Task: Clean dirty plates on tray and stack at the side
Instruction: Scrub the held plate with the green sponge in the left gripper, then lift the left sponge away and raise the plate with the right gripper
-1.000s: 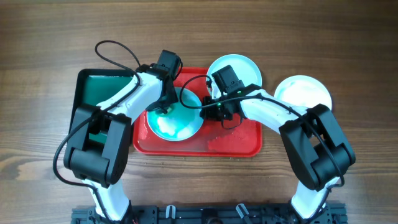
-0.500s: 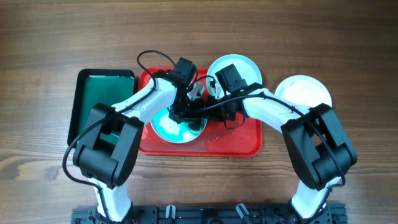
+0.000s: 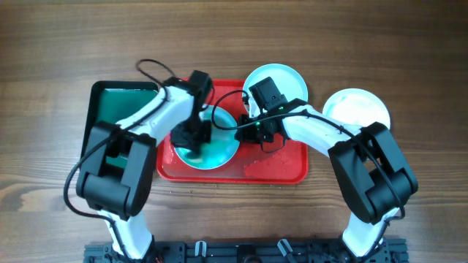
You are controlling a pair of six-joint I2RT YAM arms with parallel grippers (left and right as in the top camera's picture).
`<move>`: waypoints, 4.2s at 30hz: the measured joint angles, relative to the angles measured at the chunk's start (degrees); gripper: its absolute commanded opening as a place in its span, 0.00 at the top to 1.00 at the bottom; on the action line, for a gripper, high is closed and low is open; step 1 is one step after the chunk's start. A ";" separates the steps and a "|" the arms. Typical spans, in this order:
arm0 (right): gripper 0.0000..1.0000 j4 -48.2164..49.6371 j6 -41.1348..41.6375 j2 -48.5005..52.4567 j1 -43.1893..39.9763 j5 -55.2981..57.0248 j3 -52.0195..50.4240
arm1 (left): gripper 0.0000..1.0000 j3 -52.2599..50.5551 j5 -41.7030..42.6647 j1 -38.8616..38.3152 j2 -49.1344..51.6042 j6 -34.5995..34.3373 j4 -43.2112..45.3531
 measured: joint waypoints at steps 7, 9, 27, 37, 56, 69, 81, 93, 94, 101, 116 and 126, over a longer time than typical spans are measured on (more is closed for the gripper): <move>0.96 0.55 1.25 0.00 -0.20 0.28 0.02 | 0.96 -0.04 -8.68 2.38 -0.50 -6.32 12.11; 0.96 0.55 1.68 0.00 -0.52 0.72 0.07 | 0.96 -0.17 -7.54 2.40 -0.50 -6.73 16.63; 0.96 0.11 0.81 0.00 -0.70 1.22 0.22 | 0.96 -0.85 29.88 3.45 1.22 14.38 10.10; 0.96 0.00 0.46 0.00 -0.55 0.70 0.22 | 0.96 0.63 10.54 3.30 0.74 5.51 4.00; 0.96 -4.13 -0.20 -1.07 -0.44 0.57 0.24 | 0.96 30.16 -15.43 4.70 0.52 -10.12 -15.26; 0.96 -20.39 -1.05 -18.99 15.93 37.00 0.22 | 0.96 30.14 -6.86 5.35 0.52 -10.16 -14.75; 0.96 -23.91 1.75 -25.64 23.96 70.05 0.22 | 0.96 27.39 -5.35 5.35 0.52 -10.16 -11.61; 0.96 -23.61 -5.49 -25.64 27.85 90.47 2.01 | 0.96 26.49 -4.90 5.35 0.52 -10.16 -10.99; 0.96 -23.43 -6.45 -25.64 28.98 92.87 2.10 | 0.96 26.49 -4.90 5.35 0.52 -10.16 -10.99; 0.96 -14.93 -16.17 -25.64 36.06 106.73 2.32 | 0.96 26.49 -4.92 5.35 0.52 -10.16 -10.82; 0.96 -3.41 -34.23 -25.64 38.25 111.78 2.51 | 0.96 26.49 -4.90 5.35 0.52 -10.16 -10.58; 0.96 -19.63 -24.57 -25.86 37.53 95.49 2.89 | 0.96 26.49 -4.72 5.38 0.52 -10.16 -10.58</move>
